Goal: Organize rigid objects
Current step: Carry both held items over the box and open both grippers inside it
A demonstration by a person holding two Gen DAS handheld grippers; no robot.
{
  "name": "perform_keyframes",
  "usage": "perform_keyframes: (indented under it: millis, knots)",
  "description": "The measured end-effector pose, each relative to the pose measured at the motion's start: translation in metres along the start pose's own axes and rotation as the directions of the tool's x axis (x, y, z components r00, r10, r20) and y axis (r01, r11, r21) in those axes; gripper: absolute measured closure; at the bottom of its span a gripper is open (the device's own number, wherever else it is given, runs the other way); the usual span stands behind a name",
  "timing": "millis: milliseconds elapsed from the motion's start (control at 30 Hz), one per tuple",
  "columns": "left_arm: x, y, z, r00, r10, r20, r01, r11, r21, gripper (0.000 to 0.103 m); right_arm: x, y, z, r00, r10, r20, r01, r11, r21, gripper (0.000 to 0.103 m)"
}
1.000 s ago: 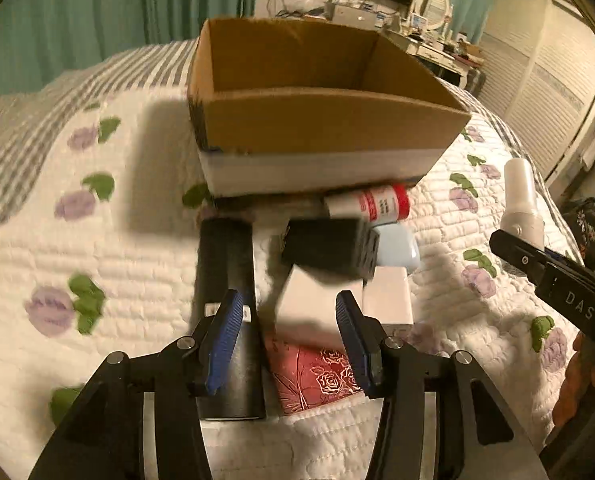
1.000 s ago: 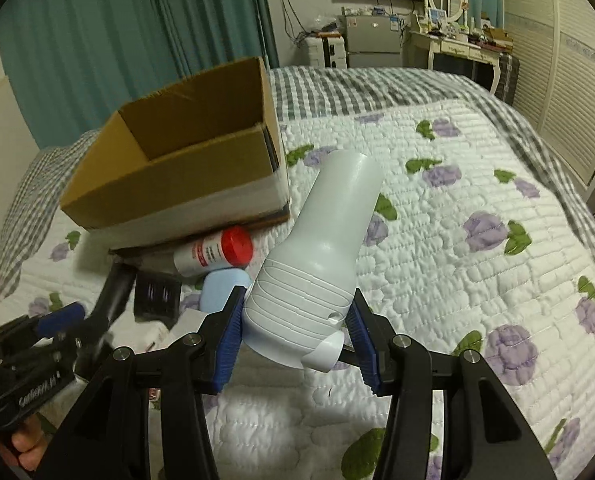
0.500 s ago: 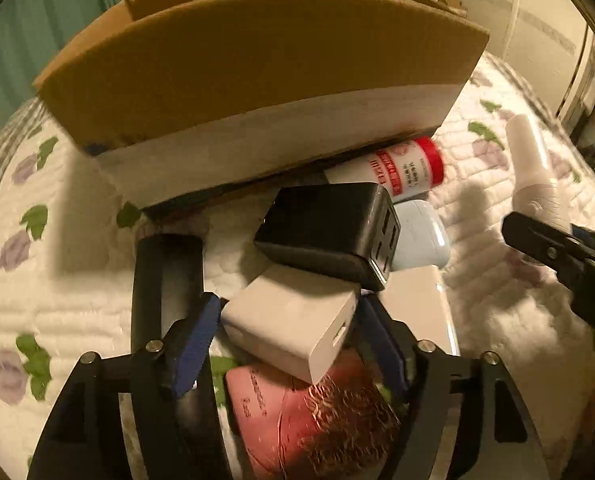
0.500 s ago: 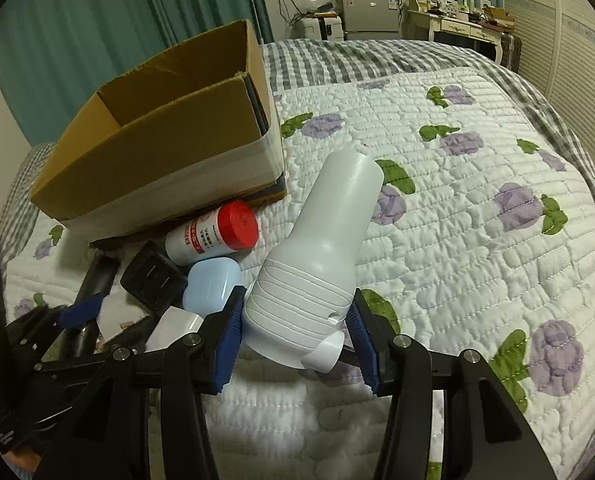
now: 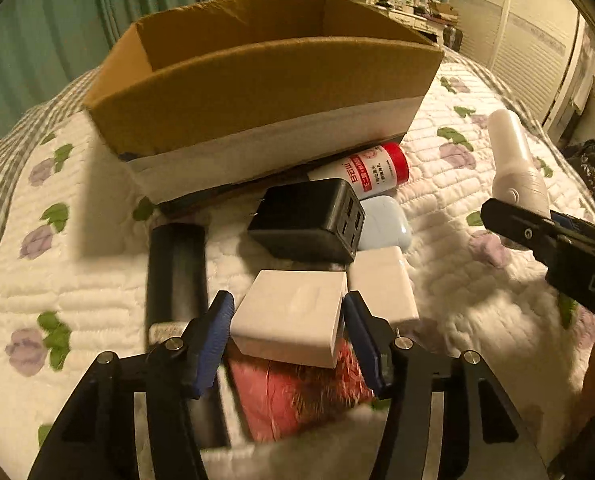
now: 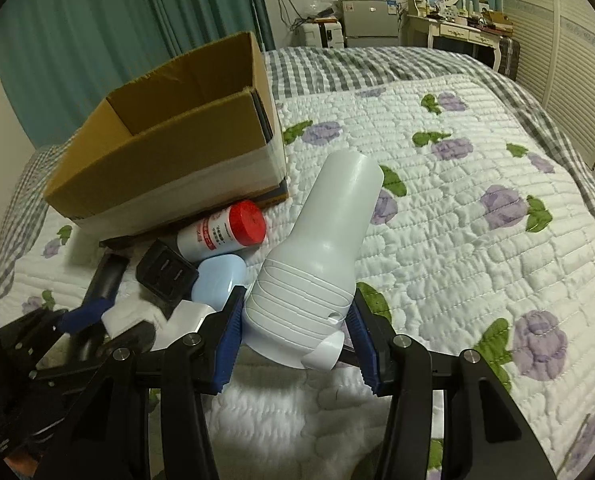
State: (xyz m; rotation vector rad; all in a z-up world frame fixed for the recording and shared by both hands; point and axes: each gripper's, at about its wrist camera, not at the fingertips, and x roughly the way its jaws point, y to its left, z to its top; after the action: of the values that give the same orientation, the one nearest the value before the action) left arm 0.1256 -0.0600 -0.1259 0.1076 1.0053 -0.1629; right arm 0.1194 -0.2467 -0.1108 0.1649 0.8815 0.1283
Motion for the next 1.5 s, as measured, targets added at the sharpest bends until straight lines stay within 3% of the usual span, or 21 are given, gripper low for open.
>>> perform_keyframes:
  millis: [133,300,533,600,767,967,1033,1067,1100,1167,1500]
  knots:
    - [-0.025,0.004,0.002,1.000,-0.004,0.028,0.005,0.999,-0.036,0.049,-0.017,0.004,0.006,1.000,0.009,0.020,-0.009,1.000,-0.020,0.054]
    - [-0.067,0.016,0.018,0.993,-0.003,0.115,0.009,0.999,-0.051,0.049,-0.038,0.015,0.025,0.998,0.048,0.052,-0.046,0.998,-0.042,0.054]
    - [-0.115,0.033,0.076,0.962,0.018,0.271,-0.001,0.998,-0.064,0.049,-0.056,0.050,0.085,0.988,0.112,0.110,-0.094,0.982,-0.162,0.054]
    - [-0.112,0.036,0.093,0.956,0.036,0.292,-0.017,0.998,-0.066,0.049,-0.051,0.065,0.104,0.986,0.128,0.111,-0.101,0.968,-0.228,0.054]
    - [-0.077,0.051,0.125,0.958,0.070,0.278,-0.049,0.995,-0.083,0.050,-0.016,0.081,0.137,0.986,0.145,0.079,-0.115,0.947,-0.300,0.054]
    - [-0.033,0.058,0.133,0.962,0.088,0.259,-0.080,0.996,-0.042,0.051,0.030,0.086,0.145,0.987,0.153,0.056,-0.126,0.934,-0.335,0.054]
    - [-0.033,0.058,0.134,0.948,0.090,0.305,-0.085,0.996,-0.030,0.050,0.035,0.084,0.145,0.986,0.148,0.074,-0.116,0.937,-0.329,0.054]
    - [-0.034,0.058,0.136,0.941,0.091,0.326,-0.086,0.996,-0.028,0.049,0.036,0.081,0.143,0.985,0.159,0.073,-0.127,0.937,-0.324,0.052]
    - [-0.036,0.059,0.137,0.939,0.087,0.331,-0.082,0.996,-0.030,0.048,0.035,0.078,0.143,0.984,0.165,0.075,-0.132,0.938,-0.321,0.042]
    - [-0.038,0.060,0.141,0.942,0.077,0.325,-0.070,0.997,-0.033,0.046,0.027,0.072,0.142,0.984,0.144,0.104,-0.104,0.941,-0.321,0.030]
    - [-0.119,0.055,0.117,0.936,0.063,0.346,-0.039,0.996,-0.075,0.042,-0.074,0.054,0.135,0.981,0.026,0.191,0.031,0.957,-0.290,0.029]
